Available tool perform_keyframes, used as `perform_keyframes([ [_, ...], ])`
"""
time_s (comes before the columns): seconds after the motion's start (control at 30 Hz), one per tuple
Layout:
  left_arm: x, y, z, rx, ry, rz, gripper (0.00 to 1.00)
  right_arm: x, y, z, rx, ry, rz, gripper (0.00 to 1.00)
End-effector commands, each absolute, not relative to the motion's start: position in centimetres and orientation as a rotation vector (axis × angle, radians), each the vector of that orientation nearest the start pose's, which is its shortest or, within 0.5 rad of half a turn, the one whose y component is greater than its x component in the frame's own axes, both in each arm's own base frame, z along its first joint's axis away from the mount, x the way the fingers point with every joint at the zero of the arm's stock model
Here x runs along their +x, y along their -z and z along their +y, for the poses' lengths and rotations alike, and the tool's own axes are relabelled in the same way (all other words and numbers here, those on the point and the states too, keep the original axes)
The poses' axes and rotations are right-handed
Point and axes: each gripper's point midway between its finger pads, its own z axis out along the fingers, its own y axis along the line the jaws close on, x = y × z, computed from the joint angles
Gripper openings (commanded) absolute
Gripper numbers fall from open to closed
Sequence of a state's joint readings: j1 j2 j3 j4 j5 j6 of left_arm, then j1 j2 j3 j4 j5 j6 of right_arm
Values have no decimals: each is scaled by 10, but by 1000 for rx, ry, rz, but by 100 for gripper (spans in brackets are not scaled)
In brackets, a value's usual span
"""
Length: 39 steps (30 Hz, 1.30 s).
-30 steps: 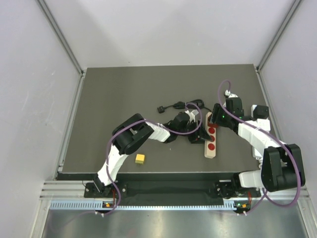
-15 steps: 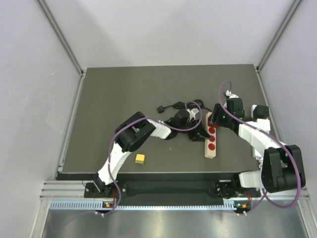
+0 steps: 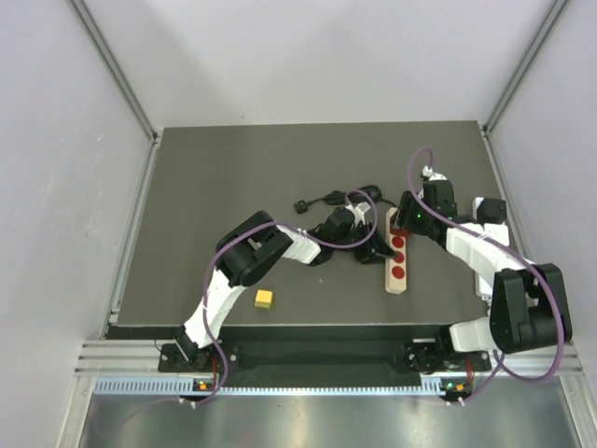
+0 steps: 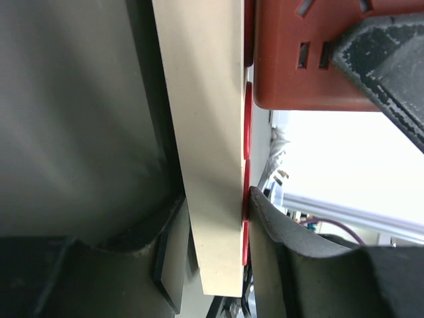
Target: Pull the plug off the socket
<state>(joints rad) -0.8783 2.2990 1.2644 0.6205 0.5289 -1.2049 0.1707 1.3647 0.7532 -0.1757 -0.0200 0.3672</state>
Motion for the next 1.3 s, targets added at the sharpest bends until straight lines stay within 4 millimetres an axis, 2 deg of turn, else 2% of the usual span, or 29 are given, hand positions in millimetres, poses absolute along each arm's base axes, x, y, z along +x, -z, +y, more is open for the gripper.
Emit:
perform_keyframes([
  [0.0,240,71,-454,-73,1269,2744,0,333,-61,91,202,-317,2441,50],
  [0.07,241,71,-454,-71,1259,2740,0,332,-58,91,204,-317,2450,48],
  [0.17,239,72,-454,-70,1244,2747,0,331,-54,92,207,-317,2460,25],
  [0.2,240,73,-455,-76,1237,2751,0,330,-53,92,209,-317,2464,4],
  [0.23,239,76,-453,-91,1217,2769,0,329,-52,92,208,-315,2471,0],
  [0.37,239,88,-443,-216,1122,2830,0,328,-62,93,180,-294,2429,0],
  [0.4,241,92,-440,-263,1093,2839,0,329,-73,94,175,-302,2391,0],
  [0.5,241,99,-432,-315,1026,2855,0,328,-88,93,181,-313,2340,0],
  [0.53,243,101,-430,-327,998,2847,0,331,-102,94,190,-332,2291,0],
  [0.7,238,114,-418,-405,955,2855,0,329,-121,99,227,-419,2196,0],
  [0.87,235,122,-412,-406,937,2862,0,326,-119,102,216,-451,2213,0],
  [0.97,233,125,-409,-396,932,2864,0,326,-122,94,224,-450,2217,0],
  [1.03,231,128,-408,-396,932,2866,0,327,-123,82,268,-466,2225,0],
  [1.07,231,129,-408,-395,934,2865,0,325,-124,83,264,-518,2234,0],
  [1.1,230,131,-408,-400,938,2868,0,326,-122,71,302,-511,2244,0],
  [1.17,232,130,-411,-408,967,2858,0,327,-125,61,308,-488,2255,0],
  [1.27,235,128,-414,-412,985,2838,0,328,-129,68,285,-539,2260,0],
])
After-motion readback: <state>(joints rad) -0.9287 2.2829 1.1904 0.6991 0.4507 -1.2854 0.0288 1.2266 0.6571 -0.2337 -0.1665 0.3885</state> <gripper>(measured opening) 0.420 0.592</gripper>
